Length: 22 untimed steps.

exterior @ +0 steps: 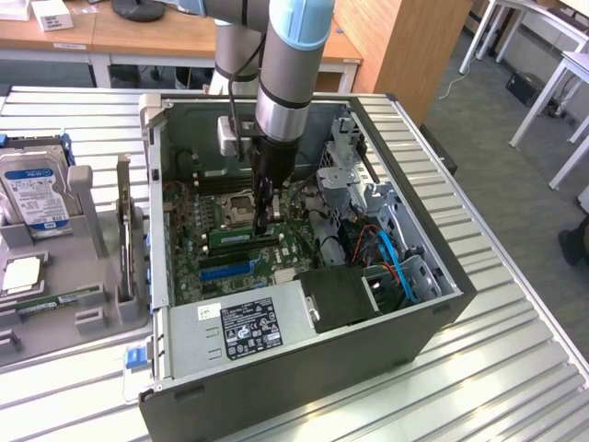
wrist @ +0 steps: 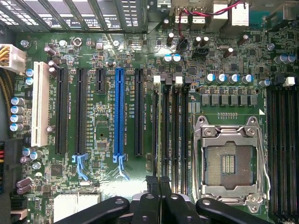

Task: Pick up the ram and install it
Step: 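Insert the ram into the slot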

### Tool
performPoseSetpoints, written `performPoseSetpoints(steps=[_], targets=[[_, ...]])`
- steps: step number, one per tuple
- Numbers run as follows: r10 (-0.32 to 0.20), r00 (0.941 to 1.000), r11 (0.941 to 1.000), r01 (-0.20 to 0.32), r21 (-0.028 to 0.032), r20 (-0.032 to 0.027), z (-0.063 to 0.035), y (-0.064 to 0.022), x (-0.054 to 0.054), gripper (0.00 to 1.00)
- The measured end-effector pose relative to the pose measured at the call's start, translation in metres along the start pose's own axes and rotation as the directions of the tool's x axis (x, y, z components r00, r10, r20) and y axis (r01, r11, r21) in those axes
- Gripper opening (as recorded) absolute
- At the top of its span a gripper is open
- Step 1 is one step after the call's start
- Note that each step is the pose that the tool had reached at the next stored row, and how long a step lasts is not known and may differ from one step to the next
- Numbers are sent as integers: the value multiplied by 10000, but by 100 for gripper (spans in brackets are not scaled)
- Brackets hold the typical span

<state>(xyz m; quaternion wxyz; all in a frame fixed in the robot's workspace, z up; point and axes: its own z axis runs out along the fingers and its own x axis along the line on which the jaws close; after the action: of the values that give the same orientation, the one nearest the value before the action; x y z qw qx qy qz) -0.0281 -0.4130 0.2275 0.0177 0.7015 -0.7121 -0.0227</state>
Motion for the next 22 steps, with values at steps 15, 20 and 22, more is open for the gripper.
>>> performPoseSetpoints(steps=[15, 20, 22], targets=[[-1, 10000, 10000, 1, 1, 27, -85, 6, 0, 12], [-39, 10000, 10000, 39, 5, 43, -84, 12, 2, 12], [-69, 10000, 10000, 69, 5, 41, -85, 13, 2, 12]])
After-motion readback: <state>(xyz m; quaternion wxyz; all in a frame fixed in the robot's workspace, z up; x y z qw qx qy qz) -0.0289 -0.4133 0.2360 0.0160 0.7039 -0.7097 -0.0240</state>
